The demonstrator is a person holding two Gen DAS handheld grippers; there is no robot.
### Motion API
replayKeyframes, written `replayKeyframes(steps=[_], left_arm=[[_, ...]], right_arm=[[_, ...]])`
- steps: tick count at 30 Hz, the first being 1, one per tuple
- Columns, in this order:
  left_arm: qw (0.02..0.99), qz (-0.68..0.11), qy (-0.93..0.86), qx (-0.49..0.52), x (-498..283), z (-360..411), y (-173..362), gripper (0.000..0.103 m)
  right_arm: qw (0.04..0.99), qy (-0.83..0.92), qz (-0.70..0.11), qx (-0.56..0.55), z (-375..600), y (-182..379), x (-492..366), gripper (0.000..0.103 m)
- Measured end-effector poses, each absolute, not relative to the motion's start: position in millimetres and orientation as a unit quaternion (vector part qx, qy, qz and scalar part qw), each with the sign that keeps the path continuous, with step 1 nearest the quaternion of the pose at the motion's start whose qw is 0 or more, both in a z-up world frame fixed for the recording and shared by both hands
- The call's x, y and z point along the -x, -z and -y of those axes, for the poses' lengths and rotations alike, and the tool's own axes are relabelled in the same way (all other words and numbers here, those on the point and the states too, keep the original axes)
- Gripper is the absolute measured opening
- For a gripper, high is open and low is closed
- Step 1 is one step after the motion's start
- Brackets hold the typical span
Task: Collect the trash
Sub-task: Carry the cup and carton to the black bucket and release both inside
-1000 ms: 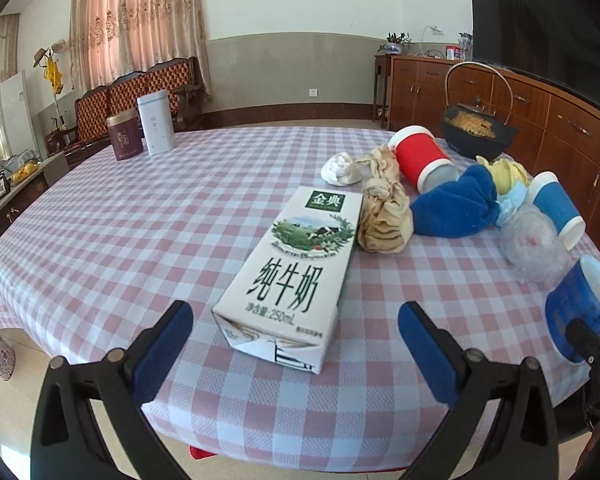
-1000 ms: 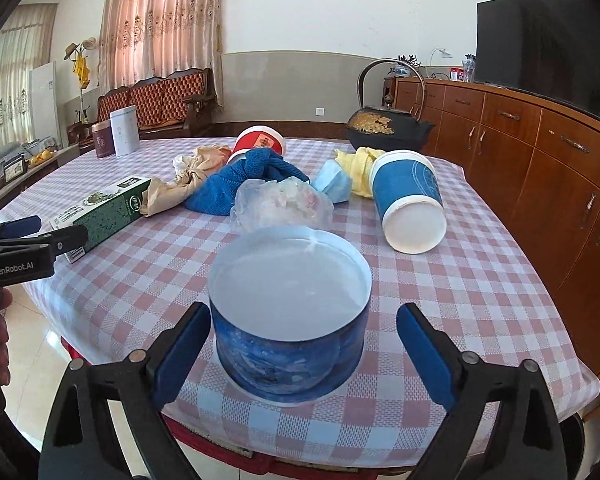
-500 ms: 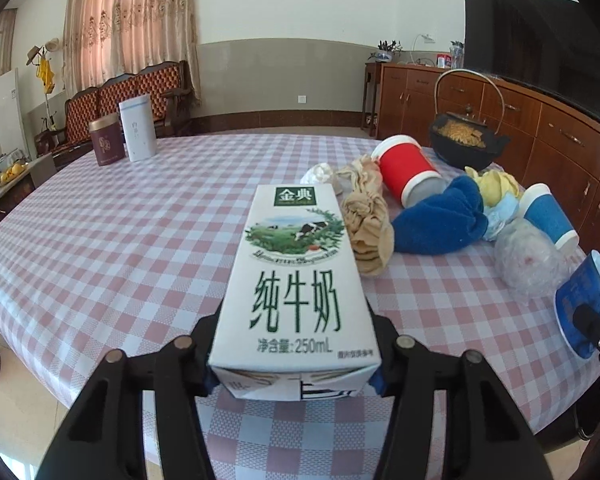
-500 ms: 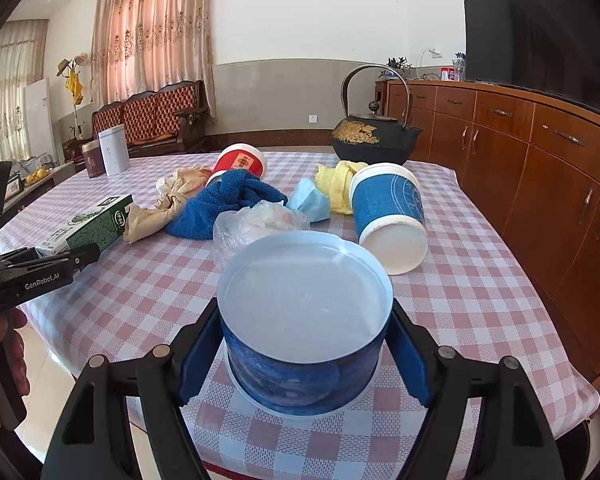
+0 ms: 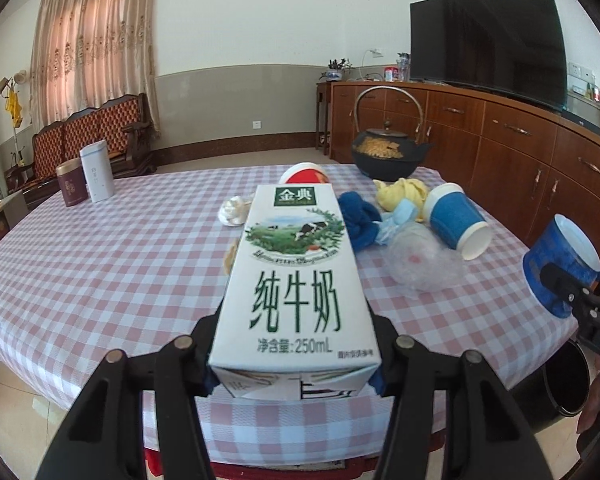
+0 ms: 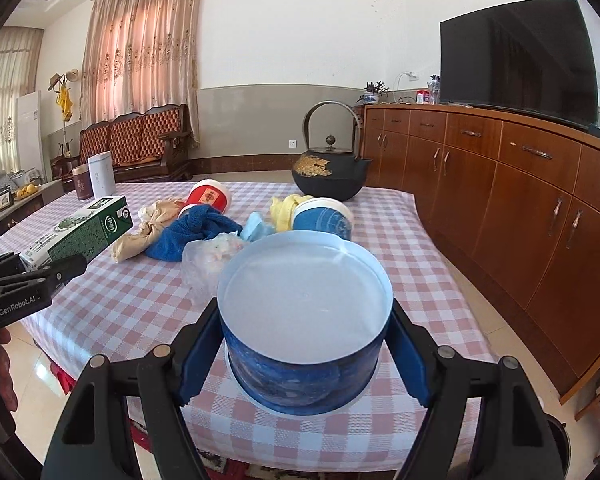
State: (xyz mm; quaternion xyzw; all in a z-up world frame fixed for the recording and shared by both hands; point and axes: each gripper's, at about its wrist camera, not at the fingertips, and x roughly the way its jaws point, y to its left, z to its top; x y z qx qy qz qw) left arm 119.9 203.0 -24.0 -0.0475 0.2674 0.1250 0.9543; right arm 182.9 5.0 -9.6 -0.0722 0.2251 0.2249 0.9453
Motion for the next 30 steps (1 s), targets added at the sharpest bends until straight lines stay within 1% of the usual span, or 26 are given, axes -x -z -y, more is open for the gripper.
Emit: replayKeyframes(steps=[16, 30], left_arm=[[0.961, -0.273, -0.036, 0.036, -116, -101, 16, 0.056], [0.959, -0.278, 0.049, 0.008, -124, -19, 10, 0.056]], right_arm=[[0.967, -0.143, -0.204, 0.057, 100, -8, -164, 0.079], [0.975, -0.060, -0.210, 0.046, 204, -4, -146, 0.079]])
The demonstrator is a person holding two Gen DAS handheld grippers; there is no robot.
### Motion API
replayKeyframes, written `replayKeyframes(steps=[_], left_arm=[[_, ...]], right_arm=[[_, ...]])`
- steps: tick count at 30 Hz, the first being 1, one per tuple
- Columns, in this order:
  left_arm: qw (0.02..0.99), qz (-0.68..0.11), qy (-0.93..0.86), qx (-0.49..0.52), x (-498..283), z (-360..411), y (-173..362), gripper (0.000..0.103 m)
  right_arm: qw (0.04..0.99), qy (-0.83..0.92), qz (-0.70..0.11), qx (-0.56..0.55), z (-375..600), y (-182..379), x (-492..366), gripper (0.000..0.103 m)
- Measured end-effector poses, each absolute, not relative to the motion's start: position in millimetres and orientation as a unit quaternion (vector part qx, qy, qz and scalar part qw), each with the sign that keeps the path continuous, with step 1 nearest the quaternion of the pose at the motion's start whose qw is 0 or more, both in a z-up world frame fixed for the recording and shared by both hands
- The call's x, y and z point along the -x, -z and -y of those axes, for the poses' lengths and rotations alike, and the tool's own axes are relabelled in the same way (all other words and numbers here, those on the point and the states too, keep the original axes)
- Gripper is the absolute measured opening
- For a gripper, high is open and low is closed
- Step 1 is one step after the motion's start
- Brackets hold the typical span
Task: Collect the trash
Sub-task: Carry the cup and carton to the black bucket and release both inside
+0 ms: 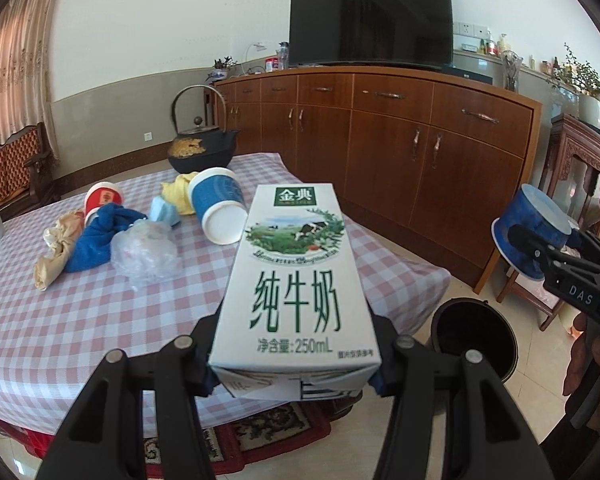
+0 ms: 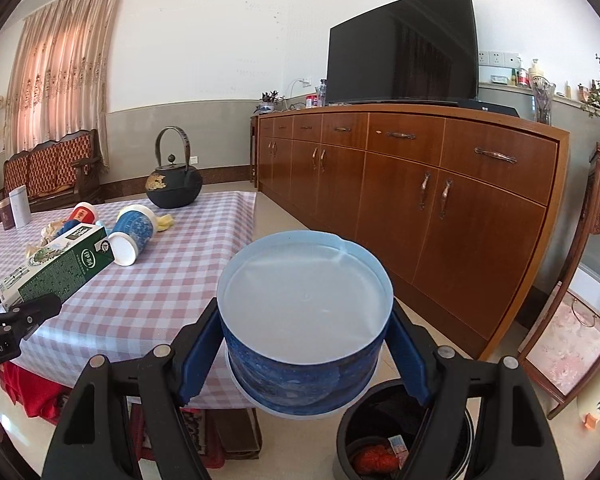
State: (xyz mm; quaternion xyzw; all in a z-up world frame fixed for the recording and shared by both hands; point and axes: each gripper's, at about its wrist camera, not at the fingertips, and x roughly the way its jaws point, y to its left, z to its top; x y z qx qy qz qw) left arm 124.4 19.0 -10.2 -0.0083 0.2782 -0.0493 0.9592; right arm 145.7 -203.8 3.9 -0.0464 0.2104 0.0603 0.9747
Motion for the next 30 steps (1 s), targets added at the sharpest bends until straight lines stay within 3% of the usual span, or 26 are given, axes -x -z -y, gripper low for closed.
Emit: replayKeyframes(steps=[16, 30], left_arm=[[0.940, -0.298, 0.168, -0.025, -150, 85, 21, 0.056], [0.907, -0.341, 0.241, -0.053, -165, 169, 59, 0.056]], right_arm=[[0.971, 0.030, -0.233, 0.040, 308, 16, -131, 0.079], [0.952, 0.059, -0.298, 0.043, 359, 69, -131, 0.079]])
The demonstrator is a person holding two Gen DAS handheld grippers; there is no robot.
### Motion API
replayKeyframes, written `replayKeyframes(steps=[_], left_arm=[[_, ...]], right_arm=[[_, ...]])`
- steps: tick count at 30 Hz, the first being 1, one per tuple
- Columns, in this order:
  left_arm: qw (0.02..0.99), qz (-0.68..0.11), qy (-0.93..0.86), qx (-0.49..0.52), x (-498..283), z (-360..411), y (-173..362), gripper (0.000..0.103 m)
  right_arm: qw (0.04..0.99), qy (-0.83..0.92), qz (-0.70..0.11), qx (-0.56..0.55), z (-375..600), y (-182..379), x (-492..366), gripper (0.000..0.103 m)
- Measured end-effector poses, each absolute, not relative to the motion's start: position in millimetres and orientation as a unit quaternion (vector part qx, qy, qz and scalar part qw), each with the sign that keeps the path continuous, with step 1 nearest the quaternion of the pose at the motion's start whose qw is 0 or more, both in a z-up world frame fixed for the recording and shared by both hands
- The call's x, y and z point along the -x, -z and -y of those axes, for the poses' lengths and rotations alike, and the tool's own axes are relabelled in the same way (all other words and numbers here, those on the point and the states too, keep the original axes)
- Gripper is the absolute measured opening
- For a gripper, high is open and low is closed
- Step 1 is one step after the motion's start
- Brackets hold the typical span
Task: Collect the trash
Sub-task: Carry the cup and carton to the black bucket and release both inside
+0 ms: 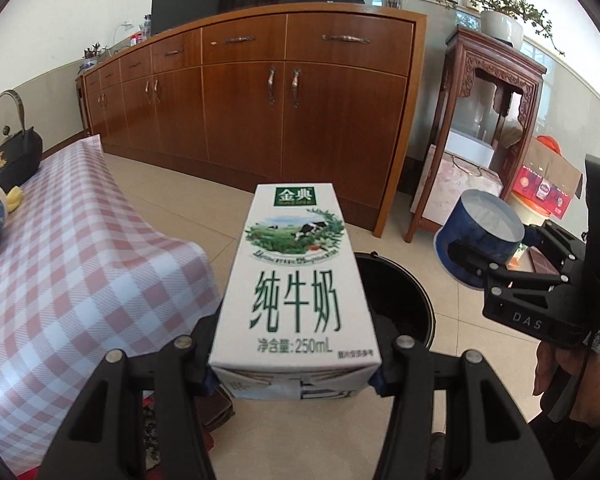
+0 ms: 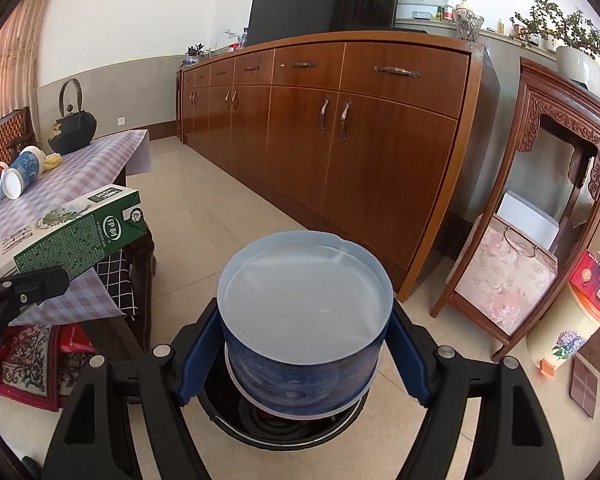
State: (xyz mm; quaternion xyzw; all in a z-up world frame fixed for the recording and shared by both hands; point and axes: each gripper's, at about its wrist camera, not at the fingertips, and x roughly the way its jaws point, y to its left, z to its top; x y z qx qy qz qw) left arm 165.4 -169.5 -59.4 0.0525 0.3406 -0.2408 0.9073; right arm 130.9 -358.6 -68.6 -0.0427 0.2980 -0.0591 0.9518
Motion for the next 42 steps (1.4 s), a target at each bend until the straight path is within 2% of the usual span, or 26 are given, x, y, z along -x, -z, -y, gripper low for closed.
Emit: replayKeyframes(steps=[11, 20, 21, 23, 24, 25, 31, 42], left_arm=[[0.880, -0.392, 0.264, -0.039, -185, 202, 104, 0.056], [0.843, -0.451, 0.291, -0.048, -216, 241, 142, 0.057], [0.838, -0.461, 0.290, -0.046, -222, 244, 148, 0.059], [0.842, -0.464, 0.270, -0.058, -227, 246, 153, 0.073], [0.844, -0.463, 0.266, -0.057, -229, 244, 153, 0.077], [0.845, -0.463, 0.262, -0.056, -230, 242, 152, 0.078], [0.862, -0.447, 0.231, -0.060, -224, 221, 144, 0.087], [0.874, -0.427, 0.222, -0.065, -211, 209, 132, 0.096]], right_arm=[[0.936, 0.044, -0.349, 0.020, 388, 112, -146, 0.079], [0.909, 0.007, -0.414, 0.048, 396, 178, -176, 0.079], [0.906, 0.001, -0.420, 0.056, 395, 185, -181, 0.080], [0.898, -0.003, -0.432, 0.082, 392, 201, -193, 0.085], [0.892, -0.002, -0.443, 0.089, 391, 210, -197, 0.091], [0.879, -0.011, -0.469, 0.087, 392, 221, -204, 0.103], [0.882, 0.011, -0.460, 0.097, 396, 223, -203, 0.103], [0.894, 0.031, -0.440, 0.083, 392, 197, -187, 0.103]])
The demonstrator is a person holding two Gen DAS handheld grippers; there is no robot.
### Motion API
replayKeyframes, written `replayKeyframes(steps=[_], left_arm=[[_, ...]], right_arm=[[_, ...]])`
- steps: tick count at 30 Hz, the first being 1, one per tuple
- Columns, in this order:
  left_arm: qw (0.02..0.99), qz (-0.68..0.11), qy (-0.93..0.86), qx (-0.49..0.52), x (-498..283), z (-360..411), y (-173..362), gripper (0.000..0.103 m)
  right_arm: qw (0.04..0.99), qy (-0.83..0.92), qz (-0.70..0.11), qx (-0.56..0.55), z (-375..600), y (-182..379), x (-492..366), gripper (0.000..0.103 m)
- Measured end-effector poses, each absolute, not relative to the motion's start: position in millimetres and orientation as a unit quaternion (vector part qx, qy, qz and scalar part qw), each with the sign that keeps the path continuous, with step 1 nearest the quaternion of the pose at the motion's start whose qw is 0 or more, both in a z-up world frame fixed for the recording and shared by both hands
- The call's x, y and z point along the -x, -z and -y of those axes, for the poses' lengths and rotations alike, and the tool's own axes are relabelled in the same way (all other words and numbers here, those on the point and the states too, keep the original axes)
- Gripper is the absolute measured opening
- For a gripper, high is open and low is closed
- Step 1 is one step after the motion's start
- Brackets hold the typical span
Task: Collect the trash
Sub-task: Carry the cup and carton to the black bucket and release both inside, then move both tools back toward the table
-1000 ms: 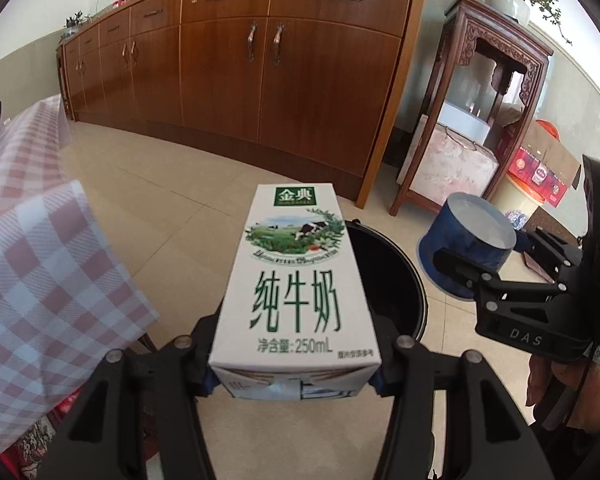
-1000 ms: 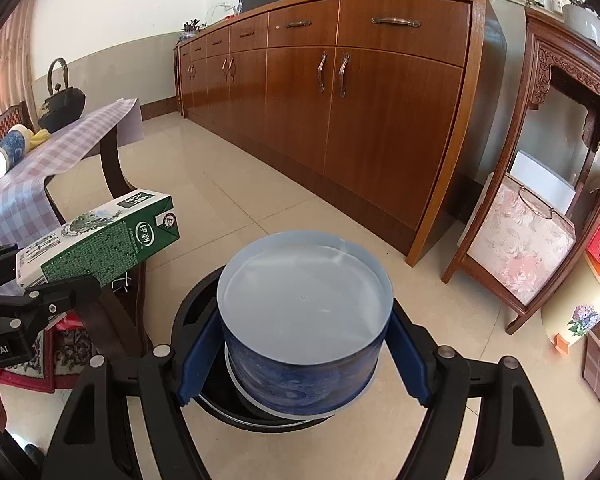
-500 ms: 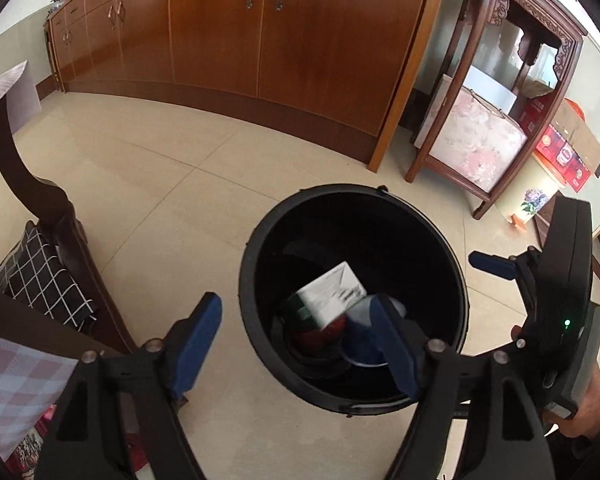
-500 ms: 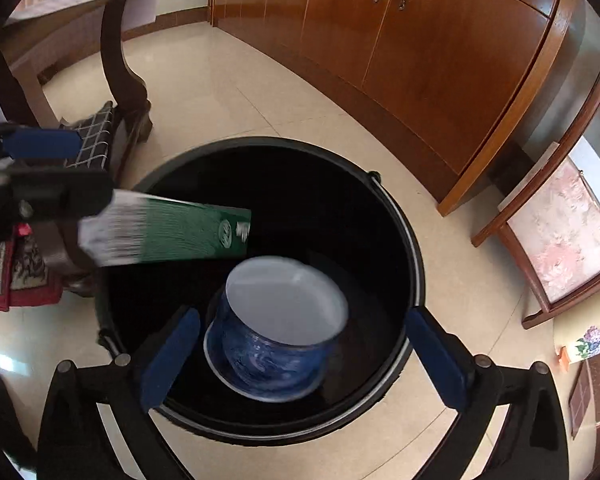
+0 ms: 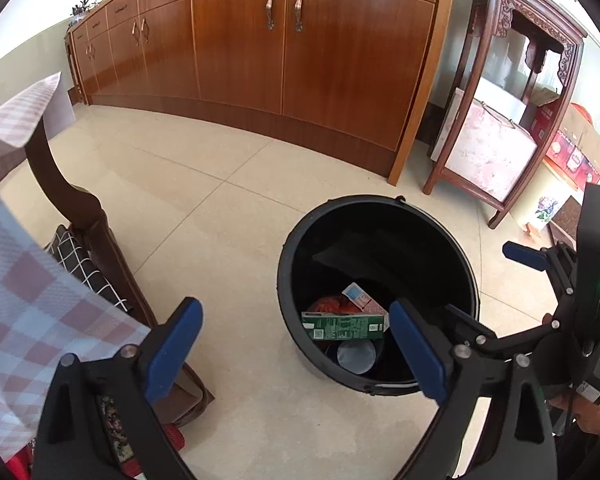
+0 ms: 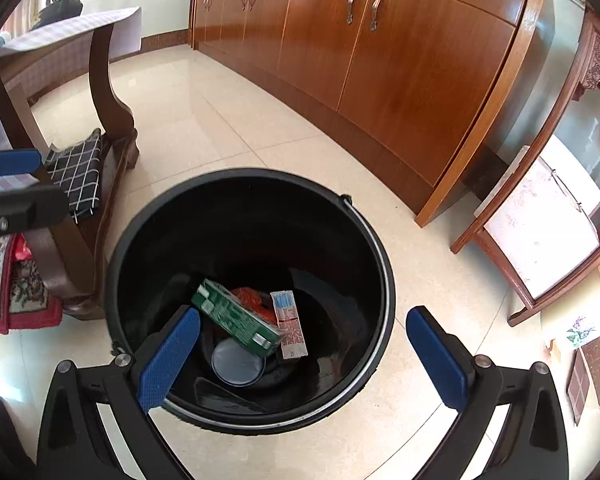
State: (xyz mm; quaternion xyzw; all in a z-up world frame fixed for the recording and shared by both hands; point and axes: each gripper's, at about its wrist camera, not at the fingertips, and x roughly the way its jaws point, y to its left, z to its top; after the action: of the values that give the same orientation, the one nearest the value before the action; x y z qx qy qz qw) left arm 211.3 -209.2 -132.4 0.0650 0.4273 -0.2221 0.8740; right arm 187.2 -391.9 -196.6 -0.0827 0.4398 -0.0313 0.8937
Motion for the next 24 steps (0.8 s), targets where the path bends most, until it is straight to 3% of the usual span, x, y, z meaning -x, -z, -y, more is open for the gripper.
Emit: replayKeyframes(steps=[24], left_arm=[[0.901, -0.391, 0.183, -0.054, -171, 163, 78, 0.097]], right_arm=[[0.923, 0.038, -0.381, 0.035, 360, 115, -145, 0.103]])
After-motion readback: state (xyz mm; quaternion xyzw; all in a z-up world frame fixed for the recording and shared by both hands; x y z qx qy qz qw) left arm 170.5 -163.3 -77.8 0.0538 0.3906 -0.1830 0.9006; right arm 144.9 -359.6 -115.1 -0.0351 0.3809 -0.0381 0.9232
